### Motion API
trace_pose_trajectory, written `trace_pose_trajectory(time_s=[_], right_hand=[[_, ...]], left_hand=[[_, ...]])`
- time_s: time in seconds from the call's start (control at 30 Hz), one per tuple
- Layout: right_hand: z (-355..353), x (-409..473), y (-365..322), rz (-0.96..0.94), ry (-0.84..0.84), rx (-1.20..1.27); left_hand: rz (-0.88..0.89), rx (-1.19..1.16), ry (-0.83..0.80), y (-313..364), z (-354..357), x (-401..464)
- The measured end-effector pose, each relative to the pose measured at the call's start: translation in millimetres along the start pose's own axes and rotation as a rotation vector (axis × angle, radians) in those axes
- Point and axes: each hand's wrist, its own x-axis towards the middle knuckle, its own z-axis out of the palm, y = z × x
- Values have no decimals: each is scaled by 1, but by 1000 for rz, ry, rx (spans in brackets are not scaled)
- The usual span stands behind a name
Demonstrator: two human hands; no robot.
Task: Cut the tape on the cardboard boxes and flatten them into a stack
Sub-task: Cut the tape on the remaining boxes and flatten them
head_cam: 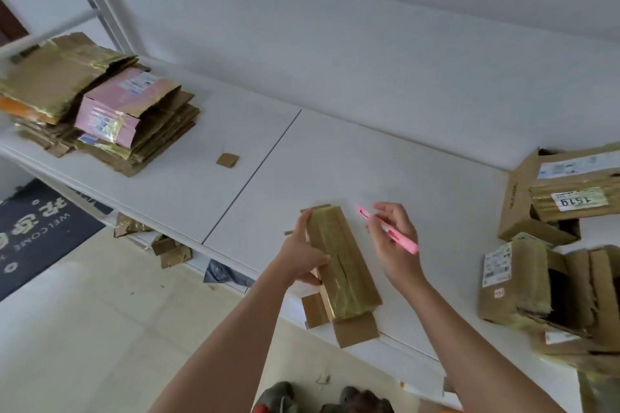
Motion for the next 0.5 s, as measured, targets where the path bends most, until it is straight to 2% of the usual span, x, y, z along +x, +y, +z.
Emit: trace_pose_trajectory(time_s=[0.13,0.5], right_hand=[[35,6,-9,29,-56,163],[53,4,15,-10,-94,-9]], left_hand=[[9,-80,7,-7,-5,4],[-7,-201,-30,-13,-9,6]])
